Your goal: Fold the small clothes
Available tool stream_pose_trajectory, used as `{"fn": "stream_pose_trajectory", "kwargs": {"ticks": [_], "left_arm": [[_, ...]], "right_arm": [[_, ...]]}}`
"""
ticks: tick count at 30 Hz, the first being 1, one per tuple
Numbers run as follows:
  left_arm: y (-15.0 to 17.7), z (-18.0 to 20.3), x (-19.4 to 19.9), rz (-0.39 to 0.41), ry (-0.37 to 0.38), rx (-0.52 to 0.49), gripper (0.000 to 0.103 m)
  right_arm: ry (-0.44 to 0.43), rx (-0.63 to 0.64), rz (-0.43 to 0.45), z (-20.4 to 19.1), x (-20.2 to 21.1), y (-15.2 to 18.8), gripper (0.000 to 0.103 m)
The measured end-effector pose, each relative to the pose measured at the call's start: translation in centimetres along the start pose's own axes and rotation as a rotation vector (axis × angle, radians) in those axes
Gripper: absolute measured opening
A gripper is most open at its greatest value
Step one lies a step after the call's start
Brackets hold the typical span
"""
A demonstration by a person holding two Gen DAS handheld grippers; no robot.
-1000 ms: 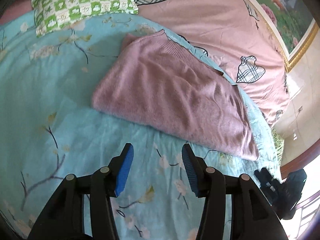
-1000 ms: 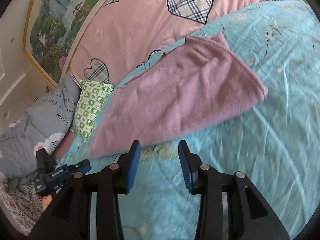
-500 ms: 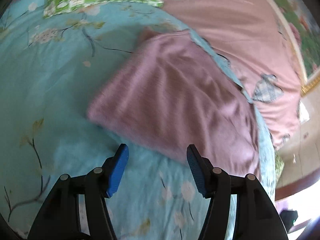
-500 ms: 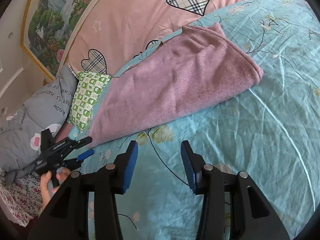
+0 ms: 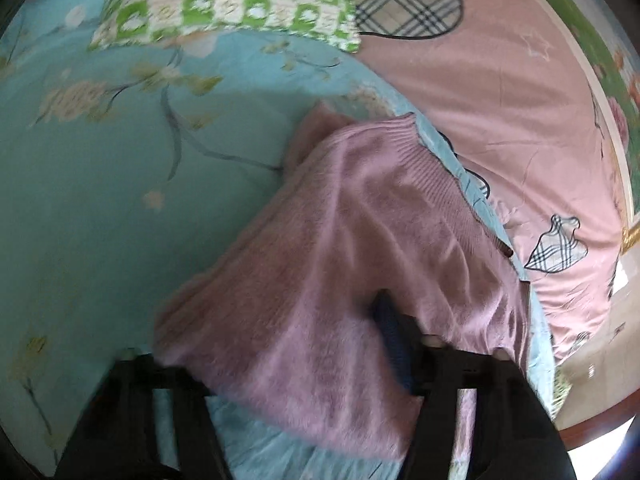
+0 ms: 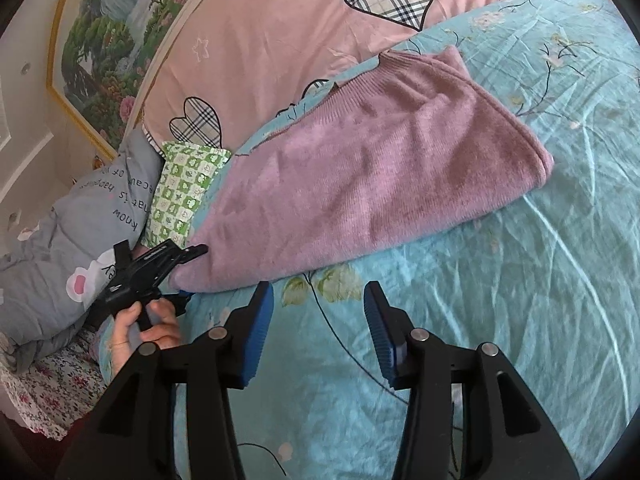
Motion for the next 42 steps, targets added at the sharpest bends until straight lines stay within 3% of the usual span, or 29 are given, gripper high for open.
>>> {"fn": "stream_pose_trajectory", "kwargs": {"ticks": [1, 4, 8, 12, 16, 18, 22, 23, 33, 37, 38, 39, 40, 42], "left_arm": [[-0.1, 0.7, -0.3, -0.004, 0.008, -0.025, 0.024], [0.0, 2.6, 0.5, 0.042, -0.040, -0.088, 0.017], [1.2, 7.5, 2.4, 0.088, -0.009, -0.235, 0.014], [4.5, 15.2, 2.8, 0.090, 0.030, -0.457, 0.013], [9.5, 21.9, 0.9, 0.046, 0.093, -0.654, 0.013], [12.7, 24.4, -1.7, -0.014, 0.109, -0.742, 0.013], [15.9, 25.0, -7.7, -0.152, 0.060, -0.790, 0.012], [16.1, 24.8, -8.5, -0.156, 0.045, -0.786, 0.012], [15.2, 24.6, -6.2, -0.109, 0.109, -0.765, 0.012], [15.6, 25.0, -5.6, -0.080, 0.087, -0.802, 0.012], [15.7, 25.2, -5.5, -0.077, 0.077, -0.812, 0.012], [15.8, 25.3, -5.5, -0.073, 0.073, -0.818, 0.012], [15.8, 25.7, -5.2, -0.065, 0.068, -0.825, 0.012], [15.9, 26.8, -4.2, -0.036, 0.075, -0.847, 0.012]], "right_arm": [[-0.001, -0.001, 0.005, 0.1, 0.2, -0.2, 0.049], [0.004, -0.003, 0.027, 0.8, 1.2, -1.1, 0.049], [0.021, -0.013, 0.057, 2.3, 2.8, -2.4, 0.049], [0.058, -0.032, 0.111, 4.7, 5.0, -4.3, 0.049], [0.071, -0.036, 0.147, 6.4, 6.9, -6.6, 0.049], [0.075, -0.032, 0.156, 7.1, 7.5, -7.9, 0.049], [0.026, -0.044, 0.119, 8.1, 6.6, -10.5, 0.049], [0.014, -0.049, 0.104, 8.2, 6.1, -11.1, 0.049], [-0.207, -0.105, -0.072, 7.8, -1.2, -15.9, 0.055], [-0.211, -0.117, -0.152, 7.3, -4.6, -17.4, 0.055], [-0.205, -0.109, -0.166, 7.0, -5.2, -17.7, 0.054], [-0.191, -0.089, -0.176, 6.6, -5.7, -17.9, 0.038], [-0.175, -0.065, -0.185, 5.9, -6.1, -18.2, 0.014], [-0.180, -0.019, -0.166, 4.5, -5.2, -19.2, 0.014]]}}
Point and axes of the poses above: each gripper's, at about its wrist camera, not at the fingertips, and x roughly against the way its jaws point, z to its right, y to its underside, the point moved 7 cm from there along -x, roughly the way its jaws point, and after that the axes turned 15 degrees about -z, right-handed, at the moved point
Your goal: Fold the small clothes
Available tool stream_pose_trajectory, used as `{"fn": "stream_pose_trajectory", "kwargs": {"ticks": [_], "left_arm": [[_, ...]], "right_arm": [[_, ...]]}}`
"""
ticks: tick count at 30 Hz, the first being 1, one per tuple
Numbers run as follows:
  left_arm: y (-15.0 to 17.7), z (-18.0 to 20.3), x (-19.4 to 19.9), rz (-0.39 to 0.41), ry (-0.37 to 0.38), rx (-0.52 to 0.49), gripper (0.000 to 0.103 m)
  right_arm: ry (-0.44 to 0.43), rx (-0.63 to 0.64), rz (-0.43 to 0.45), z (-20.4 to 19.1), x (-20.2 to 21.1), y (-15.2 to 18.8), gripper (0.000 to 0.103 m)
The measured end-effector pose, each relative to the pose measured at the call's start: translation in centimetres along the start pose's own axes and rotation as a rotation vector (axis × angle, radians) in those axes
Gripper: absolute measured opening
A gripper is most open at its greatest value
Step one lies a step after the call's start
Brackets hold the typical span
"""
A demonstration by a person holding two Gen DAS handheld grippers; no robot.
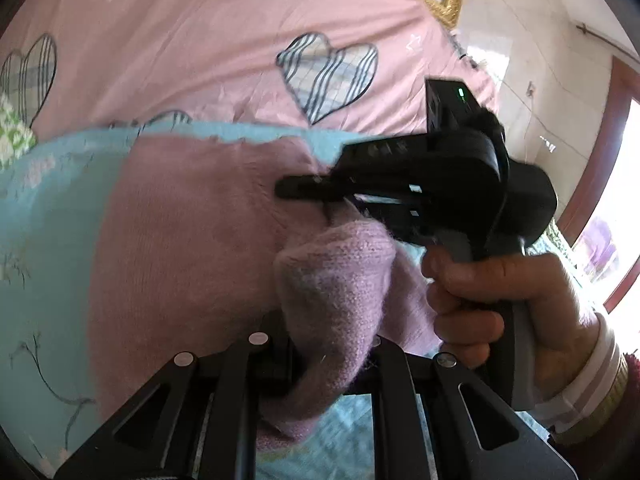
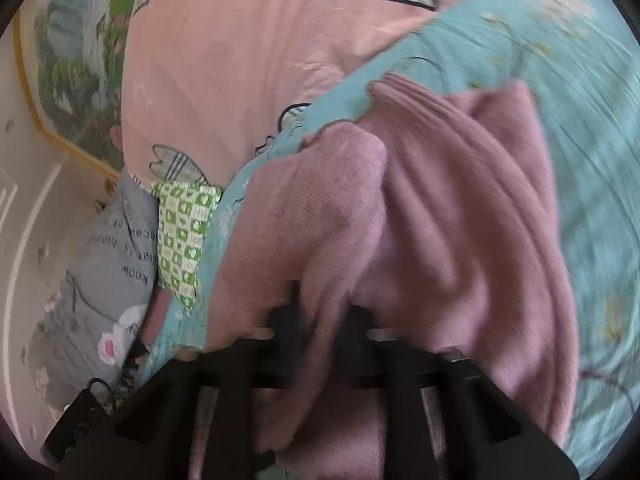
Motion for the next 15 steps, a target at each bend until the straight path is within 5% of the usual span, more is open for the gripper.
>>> {"fn": "stream_pose_trajectory", "kwargs": {"ticks": [6, 15], "left_arm": [[-3.0, 4.0, 0.2, 0.047, 0.054, -0.055, 0.013], [-0.8, 6.6, -7.5, -0.101, 0.046, -0.103, 0.015]], "right_arm": [[0.058, 0.144, 0.107, -3.0, 6.1, -2.6, 0.013], [0.233, 0.034, 0.064, 6.8, 5.6, -0.6, 0.013]]}}
Point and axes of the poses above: each gripper's, at about its wrist camera, not at the fingertips, and x roughly against the way its jaws point, z to its right, y to its underside, the point moved 7 cm from there along -x, roughly the way its jaws point, and after that the axes turned 15 degrees about -z, right-handed, at the moved point
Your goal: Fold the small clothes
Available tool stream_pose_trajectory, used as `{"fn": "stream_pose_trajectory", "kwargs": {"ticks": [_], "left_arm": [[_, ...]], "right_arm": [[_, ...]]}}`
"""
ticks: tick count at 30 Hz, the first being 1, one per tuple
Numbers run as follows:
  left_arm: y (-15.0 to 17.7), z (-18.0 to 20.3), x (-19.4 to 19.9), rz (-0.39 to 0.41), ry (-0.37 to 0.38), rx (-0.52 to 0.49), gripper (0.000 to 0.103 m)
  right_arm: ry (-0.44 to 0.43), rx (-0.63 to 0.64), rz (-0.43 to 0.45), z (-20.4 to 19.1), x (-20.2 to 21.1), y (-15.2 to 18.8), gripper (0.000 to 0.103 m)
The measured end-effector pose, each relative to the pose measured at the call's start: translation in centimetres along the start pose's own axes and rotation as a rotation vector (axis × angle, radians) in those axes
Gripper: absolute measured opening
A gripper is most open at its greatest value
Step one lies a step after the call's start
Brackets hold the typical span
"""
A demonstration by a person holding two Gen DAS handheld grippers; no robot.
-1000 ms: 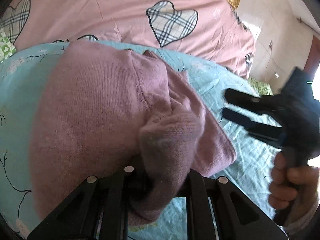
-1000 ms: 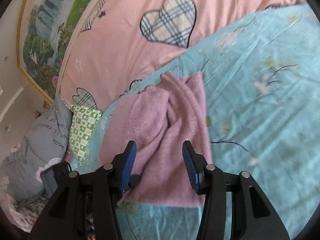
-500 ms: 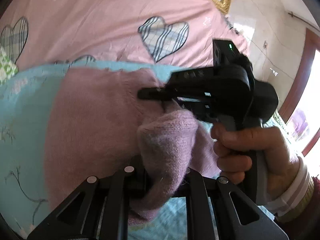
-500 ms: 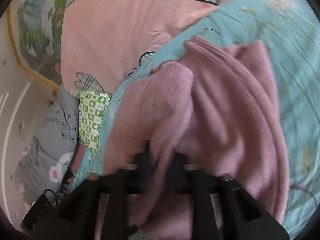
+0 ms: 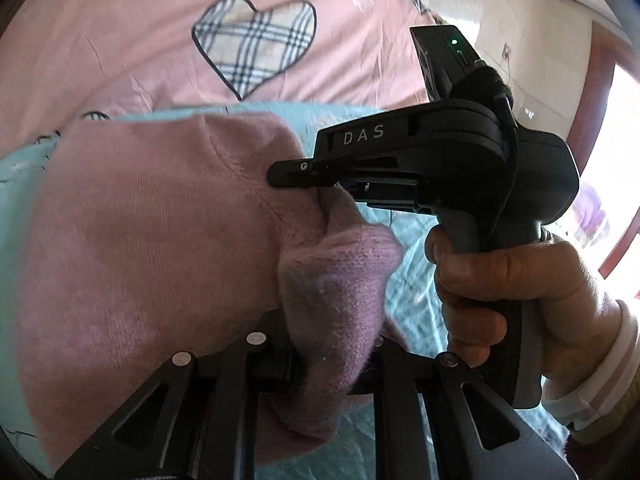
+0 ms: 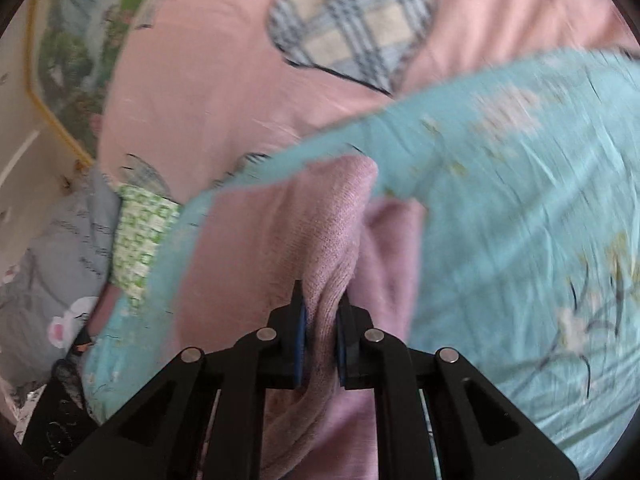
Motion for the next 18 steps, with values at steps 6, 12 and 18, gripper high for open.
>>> {"fn": "stream_pose_trajectory", "kwargs": {"ticks": [6, 12, 18], "left_arm": [[0.9, 0.6, 0.5, -0.001, 0.038, -0.023, 0.031], [1.1, 1.1, 1.7, -0.014, 0.099, -0.018, 0.046], [3.3, 0.0, 5.0, -0.020, 0.121, -0.008, 0.059]], "right_arm": [[-0.006, -0.010, 0.017, 1.0, -0.1, 0.4, 0.013], [0.049, 0.034, 0.016, 0.1, 0.0, 0.2, 0.013], [0.066, 0.000, 0.032, 0.6, 1.2, 0.7, 0.030]]}}
Point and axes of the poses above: each gripper's, at about its wrist camera, not at the fingertips, and x roughly against the way its jaws point, z to its right, y to its underside, the point moved 7 cm from there along -x, roughly the way its jaws point, and after that the axes turned 15 degrees about -z, right-handed, at the moved point
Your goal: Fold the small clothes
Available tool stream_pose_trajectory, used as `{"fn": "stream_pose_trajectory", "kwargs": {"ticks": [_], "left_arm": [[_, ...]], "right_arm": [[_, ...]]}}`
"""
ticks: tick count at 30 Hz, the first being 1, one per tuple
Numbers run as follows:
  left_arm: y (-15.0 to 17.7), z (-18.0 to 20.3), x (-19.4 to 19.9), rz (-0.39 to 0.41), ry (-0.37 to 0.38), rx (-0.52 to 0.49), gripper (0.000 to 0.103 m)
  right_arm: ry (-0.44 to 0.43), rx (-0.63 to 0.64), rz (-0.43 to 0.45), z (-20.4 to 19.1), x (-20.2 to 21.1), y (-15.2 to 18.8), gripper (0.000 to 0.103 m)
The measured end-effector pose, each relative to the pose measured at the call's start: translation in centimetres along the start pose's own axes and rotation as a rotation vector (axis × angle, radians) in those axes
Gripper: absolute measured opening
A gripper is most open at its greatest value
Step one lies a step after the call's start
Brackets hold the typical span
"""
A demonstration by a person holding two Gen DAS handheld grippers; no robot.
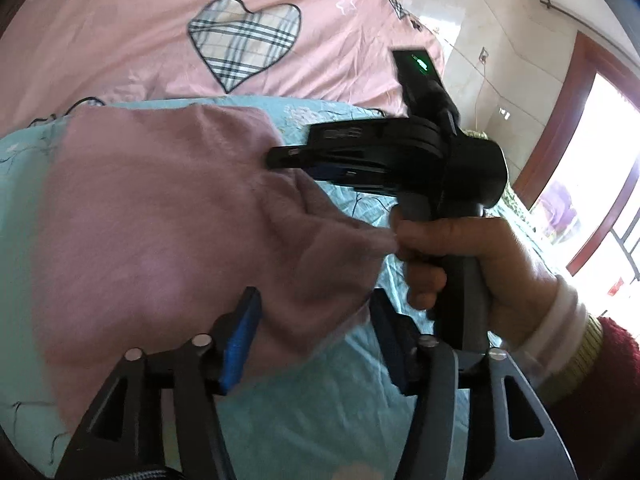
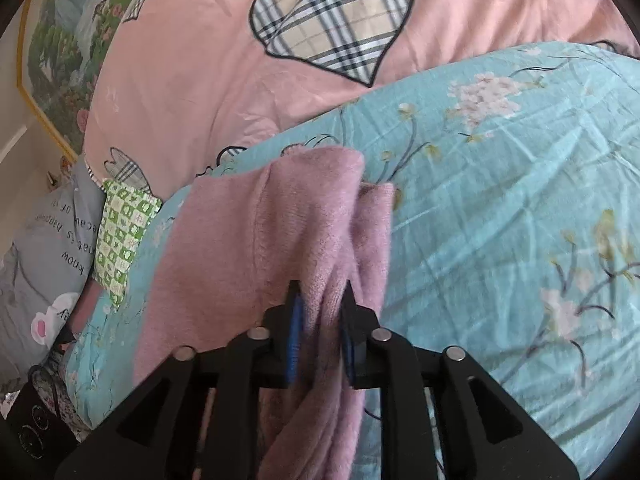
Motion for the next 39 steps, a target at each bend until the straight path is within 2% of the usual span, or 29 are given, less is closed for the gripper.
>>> {"fn": "stream_pose_trajectory", "kwargs": {"ticks": [3, 5, 7, 10, 14, 20, 22, 26, 27, 28, 29, 30, 31, 33, 35, 39], "left_arm": [[0.7, -1.3, 2.4, 0.018, -0.003, 0.021, 0.063], [0.9, -2.8, 4.4, 0.041, -0.013, 0.051, 0.074], [0.8, -4.5, 5.9, 0.067, -0.032, 0.082, 0.083], [0.3, -7.8, 7.4, 0.090, -0.059, 0.143, 0.084], [-1.2, -12.3, 7.1, 0.061, -0.047, 0.245, 0.086], [-3.1, -18.3, 3.7, -0.010, -0.021, 0.366, 0.086], [-3.3, -19.4, 2.1, -0.038, 0.051, 0.405, 0.086], [-4.1, -20.2, -0.4, -0.056, 0.135, 0.443, 0.085], [-4.3, -20.4, -1.2, -0.062, 0.172, 0.453, 0.084], [-4.4, -20.5, -1.7, -0.065, 0.197, 0.460, 0.079], [-4.6, -20.5, -2.1, -0.066, 0.226, 0.463, 0.064], [-4.6, -20.3, -2.4, -0.065, 0.262, 0.459, 0.056], [-4.6, -20.1, -2.4, -0.062, 0.278, 0.459, 0.052], [-4.7, -20.0, -2.2, -0.044, 0.286, 0.449, 0.044], [-4.5, -19.8, -1.2, -0.030, 0.304, 0.442, 0.038], [-3.5, -18.9, 2.3, 0.000, 0.324, 0.433, 0.037]], "right_arm": [[-0.006, -0.027, 0.035, 0.6, 1.7, 0.7, 0.048], [-0.029, -0.035, 0.046, 0.9, 2.5, 1.2, 0.052], [-0.041, -0.032, 0.049, 0.9, 3.0, 1.7, 0.062], [-0.079, 0.008, 0.028, 0.3, 2.9, 2.4, 0.070], [-0.070, 0.022, -0.011, 0.0, 1.4, 2.5, 0.071], [-0.097, -0.006, -0.071, 0.5, -1.2, 2.1, 0.071], [-0.113, -0.011, -0.089, 0.5, -2.1, 1.8, 0.071], [-0.164, -0.027, -0.094, 0.3, -3.2, 1.3, 0.071], [-0.170, -0.039, -0.099, 0.5, -3.5, 1.2, 0.071], [-0.180, -0.049, -0.104, 0.5, -3.8, 1.2, 0.071], [-0.188, -0.050, -0.108, 0.4, -4.0, 1.1, 0.071], [-0.197, -0.050, -0.116, 0.3, -4.3, 1.2, 0.063], [-0.228, -0.065, -0.145, 0.0, -4.7, 1.4, 0.043], [-0.249, -0.088, -0.147, -0.1, -4.8, 1.5, 0.033], [-0.272, -0.088, -0.126, -0.7, -4.1, 1.7, 0.029], [-0.337, -0.075, -0.099, -3.7, -2.5, 2.8, 0.027]]}}
Point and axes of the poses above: each gripper's, at about its wrist camera, not at the fingertips, and x roughly against the way its jaws point, z to its right, y to its underside, the point moved 7 cm from there along -x, roughly the way its jaws point, and after that the axes turned 15 degrees about -z, right-handed, at the moved point
